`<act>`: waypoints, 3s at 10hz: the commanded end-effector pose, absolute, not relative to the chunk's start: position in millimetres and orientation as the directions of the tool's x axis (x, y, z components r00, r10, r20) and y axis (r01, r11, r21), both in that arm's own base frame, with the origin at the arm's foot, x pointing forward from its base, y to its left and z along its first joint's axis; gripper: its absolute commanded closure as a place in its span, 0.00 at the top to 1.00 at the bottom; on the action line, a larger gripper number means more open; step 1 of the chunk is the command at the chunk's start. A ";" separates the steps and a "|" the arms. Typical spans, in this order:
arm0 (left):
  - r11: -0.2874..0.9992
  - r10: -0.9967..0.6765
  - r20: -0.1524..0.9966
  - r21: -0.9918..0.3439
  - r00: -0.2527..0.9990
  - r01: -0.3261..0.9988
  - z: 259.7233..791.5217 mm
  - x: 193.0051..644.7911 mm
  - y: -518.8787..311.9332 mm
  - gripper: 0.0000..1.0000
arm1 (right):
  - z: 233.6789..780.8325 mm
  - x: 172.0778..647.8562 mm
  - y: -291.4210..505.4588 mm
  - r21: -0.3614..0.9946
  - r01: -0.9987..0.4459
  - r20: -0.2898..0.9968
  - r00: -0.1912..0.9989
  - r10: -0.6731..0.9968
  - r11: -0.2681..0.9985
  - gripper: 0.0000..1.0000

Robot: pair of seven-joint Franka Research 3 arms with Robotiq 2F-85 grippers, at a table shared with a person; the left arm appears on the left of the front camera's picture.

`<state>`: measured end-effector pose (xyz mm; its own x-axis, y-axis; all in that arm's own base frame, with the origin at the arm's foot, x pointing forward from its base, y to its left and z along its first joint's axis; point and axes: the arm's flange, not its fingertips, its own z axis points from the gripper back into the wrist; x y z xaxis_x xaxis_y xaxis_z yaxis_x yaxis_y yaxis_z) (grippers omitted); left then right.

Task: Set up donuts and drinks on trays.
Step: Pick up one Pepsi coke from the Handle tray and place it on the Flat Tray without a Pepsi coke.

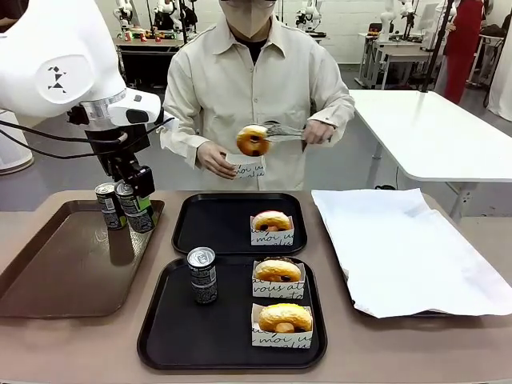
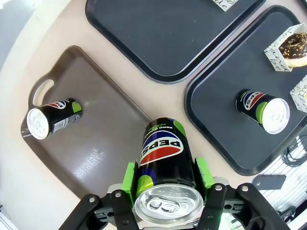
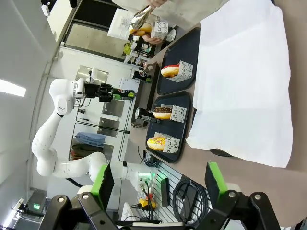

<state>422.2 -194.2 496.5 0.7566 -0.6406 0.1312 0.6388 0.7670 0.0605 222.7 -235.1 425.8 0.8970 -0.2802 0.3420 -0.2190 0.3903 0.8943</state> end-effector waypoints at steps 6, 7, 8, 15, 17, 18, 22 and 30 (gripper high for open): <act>0.801 -0.593 0.126 -0.012 0.796 0.599 499.0 515.8 -235.8 0.59 | 427.1 225.2 -235.2 0.893 -0.247 0.367 0.884 -0.291 0.376 1.00; 0.820 -0.569 0.112 -0.004 0.815 0.573 493.6 532.6 -239.7 0.59 | 427.1 225.2 -235.2 0.893 -0.247 0.367 0.884 -0.291 0.376 1.00; 0.814 -0.575 0.051 -0.061 0.817 0.577 487.6 538.3 -241.2 0.59 | 427.1 225.2 -235.2 0.893 -0.247 0.367 0.884 -0.291 0.376 1.00; 0.593 -0.804 -0.051 -0.012 0.592 0.805 514.6 403.4 -190.4 0.59 | 427.1 225.2 -235.2 0.893 -0.247 0.367 0.884 -0.291 0.376 1.00; 0.635 -0.772 -0.005 0.002 0.635 0.772 507.6 420.0 -200.0 0.59 | 427.1 225.2 -235.2 0.893 -0.247 0.367 0.884 -0.291 0.376 1.00; 0.657 -0.754 0.019 0.003 0.657 0.754 510.1 453.5 -210.7 0.59 | 427.1 225.2 -235.2 0.893 -0.247 0.367 0.884 -0.291 0.376 1.00; 0.754 -0.657 0.011 -0.003 0.754 0.657 468.8 566.0 -254.0 0.59 | 427.1 225.2 -235.2 0.893 -0.247 0.367 0.884 -0.291 0.376 1.00; 0.751 -0.661 -0.015 -0.007 0.751 0.661 397.7 586.7 -272.6 0.59 | 427.1 225.2 -235.2 0.893 -0.247 0.367 0.884 -0.291 0.376 1.00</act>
